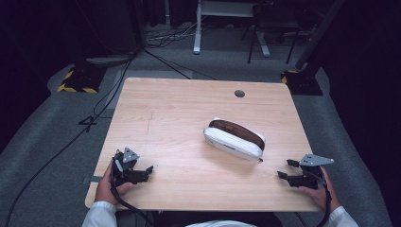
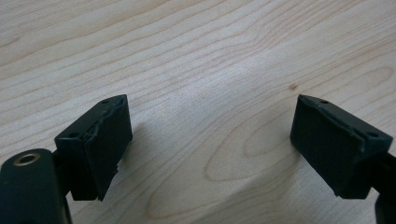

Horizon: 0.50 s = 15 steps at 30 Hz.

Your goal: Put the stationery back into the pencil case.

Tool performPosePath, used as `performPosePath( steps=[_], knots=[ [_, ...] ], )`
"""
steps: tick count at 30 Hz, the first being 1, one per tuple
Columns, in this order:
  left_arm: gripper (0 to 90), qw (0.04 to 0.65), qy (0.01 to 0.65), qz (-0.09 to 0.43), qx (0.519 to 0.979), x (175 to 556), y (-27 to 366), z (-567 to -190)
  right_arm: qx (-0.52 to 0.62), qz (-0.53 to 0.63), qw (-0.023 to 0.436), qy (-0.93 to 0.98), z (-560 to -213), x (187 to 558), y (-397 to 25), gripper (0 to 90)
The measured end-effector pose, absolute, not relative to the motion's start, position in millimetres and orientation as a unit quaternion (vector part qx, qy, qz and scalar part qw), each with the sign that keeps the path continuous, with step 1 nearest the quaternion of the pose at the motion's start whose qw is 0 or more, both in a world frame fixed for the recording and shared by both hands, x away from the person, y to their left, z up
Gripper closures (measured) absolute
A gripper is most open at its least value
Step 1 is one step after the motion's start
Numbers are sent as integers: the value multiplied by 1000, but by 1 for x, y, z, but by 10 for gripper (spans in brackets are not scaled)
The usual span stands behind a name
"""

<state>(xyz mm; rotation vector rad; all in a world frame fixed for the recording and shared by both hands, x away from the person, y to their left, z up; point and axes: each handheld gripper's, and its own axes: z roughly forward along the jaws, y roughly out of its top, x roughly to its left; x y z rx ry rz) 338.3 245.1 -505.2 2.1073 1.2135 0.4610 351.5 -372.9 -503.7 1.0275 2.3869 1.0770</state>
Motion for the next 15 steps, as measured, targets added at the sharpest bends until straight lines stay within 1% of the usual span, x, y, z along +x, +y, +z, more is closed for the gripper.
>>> performPosePath(
  steps=[15],
  knots=[
    [128,326,481,181,793,339,240,-506,360,378,164,837,-504,351,-373,293]
  ],
)
